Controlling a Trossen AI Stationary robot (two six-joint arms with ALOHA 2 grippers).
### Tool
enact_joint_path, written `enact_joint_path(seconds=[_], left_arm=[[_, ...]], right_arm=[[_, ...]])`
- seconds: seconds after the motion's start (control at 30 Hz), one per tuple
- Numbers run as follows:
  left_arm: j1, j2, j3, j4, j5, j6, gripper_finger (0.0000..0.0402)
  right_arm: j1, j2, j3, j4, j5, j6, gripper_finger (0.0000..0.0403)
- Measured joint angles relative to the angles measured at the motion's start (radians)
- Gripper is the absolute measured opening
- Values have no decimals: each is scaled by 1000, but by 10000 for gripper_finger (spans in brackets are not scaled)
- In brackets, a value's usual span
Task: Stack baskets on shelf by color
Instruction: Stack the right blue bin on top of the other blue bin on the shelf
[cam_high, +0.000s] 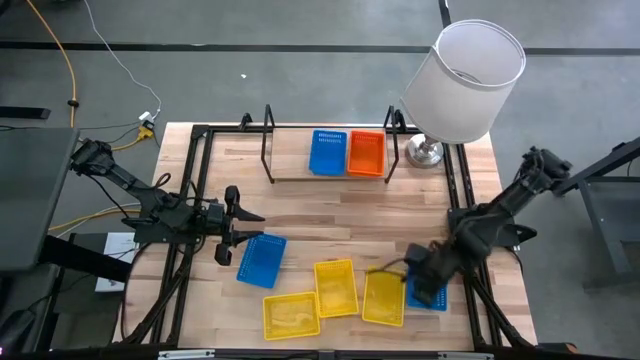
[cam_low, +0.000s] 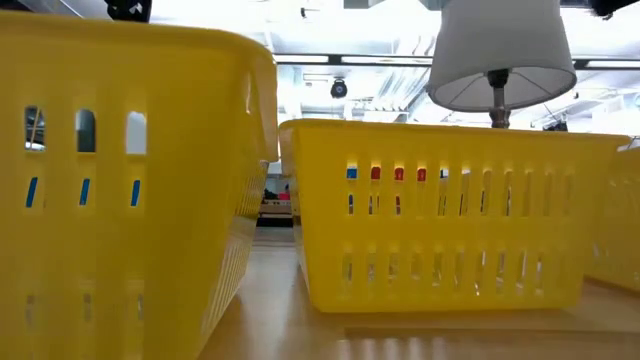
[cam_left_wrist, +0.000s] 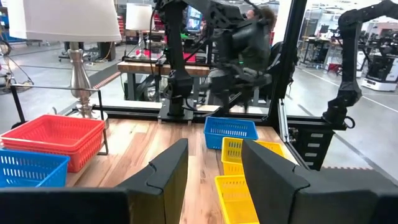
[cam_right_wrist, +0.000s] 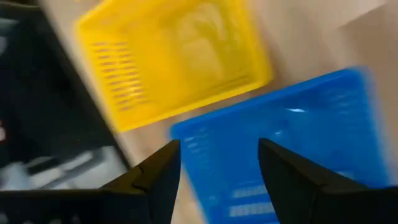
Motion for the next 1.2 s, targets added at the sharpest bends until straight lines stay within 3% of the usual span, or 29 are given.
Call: enact_joint_path(seconds=[0.17, 0.33, 1.03, 1.2], left_arm=[[0, 0, 0, 0, 0, -1, 140], [0, 0, 0, 1, 0, -2, 140], [0, 36, 0, 1, -1, -18, 140], [0, 37, 0, 2, -5, -18, 140]], right_arm=[[128, 69, 15, 83, 5, 167, 199], [196, 174, 51, 74, -3, 197, 199], [207, 414, 63, 57, -3, 46, 197], [207, 425, 63, 52, -50, 36, 145]])
